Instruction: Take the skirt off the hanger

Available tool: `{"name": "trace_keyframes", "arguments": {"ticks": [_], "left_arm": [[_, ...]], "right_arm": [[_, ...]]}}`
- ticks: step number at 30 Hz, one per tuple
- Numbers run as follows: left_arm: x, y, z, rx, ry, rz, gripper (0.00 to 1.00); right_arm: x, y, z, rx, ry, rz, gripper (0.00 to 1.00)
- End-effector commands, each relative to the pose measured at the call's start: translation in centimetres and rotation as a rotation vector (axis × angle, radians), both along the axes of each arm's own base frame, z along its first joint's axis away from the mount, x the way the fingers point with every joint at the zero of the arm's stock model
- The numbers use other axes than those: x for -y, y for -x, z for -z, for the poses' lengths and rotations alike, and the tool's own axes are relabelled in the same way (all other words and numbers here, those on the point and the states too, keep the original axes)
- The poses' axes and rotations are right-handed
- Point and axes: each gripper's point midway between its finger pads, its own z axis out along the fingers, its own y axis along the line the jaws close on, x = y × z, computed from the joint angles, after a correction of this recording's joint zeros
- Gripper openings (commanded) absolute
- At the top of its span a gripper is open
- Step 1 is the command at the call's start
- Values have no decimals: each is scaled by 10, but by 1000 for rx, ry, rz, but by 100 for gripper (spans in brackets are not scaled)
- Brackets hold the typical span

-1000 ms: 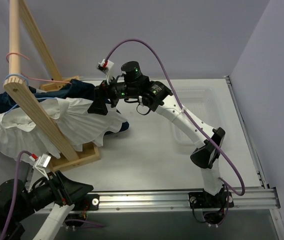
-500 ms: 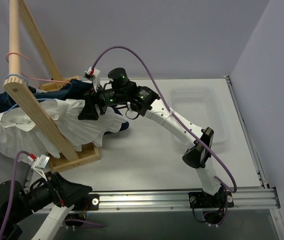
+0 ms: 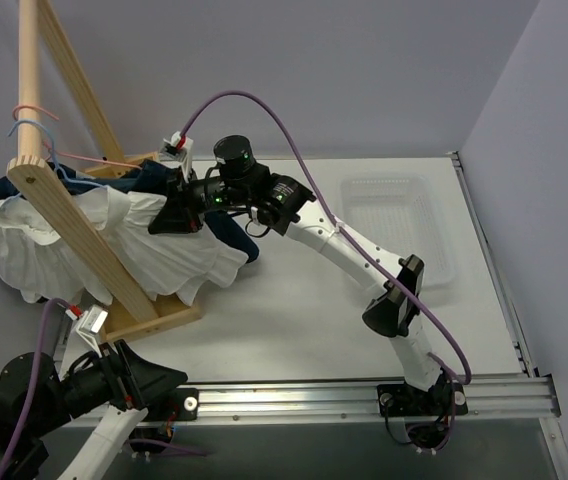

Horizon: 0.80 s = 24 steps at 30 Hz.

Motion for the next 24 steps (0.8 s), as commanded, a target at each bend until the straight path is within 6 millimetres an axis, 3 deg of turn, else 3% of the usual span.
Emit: {"name": "trace_keyframes", "arguments": {"ticks": [1,9,15,20,24], "left_arm": [[0,-1,-1,3,12,-5,99],[-1,0,2,-2,16,-7,99],[-1,-4,4,-17,10,-2,99],[-8,-16,9,-34,-119,-28,92],[-13,-22,2,11,-178,-21,92]], "right_arm": [[4,-15,-41,36,-150,-18,0],[12,-10,-67,-3,-285,-146,0],[19,-6,-64,-77,-276,-205,0],[25,-2,-72,-65,-283,-197,0],[32,1,-77,-39,-282,-187,0]]}}
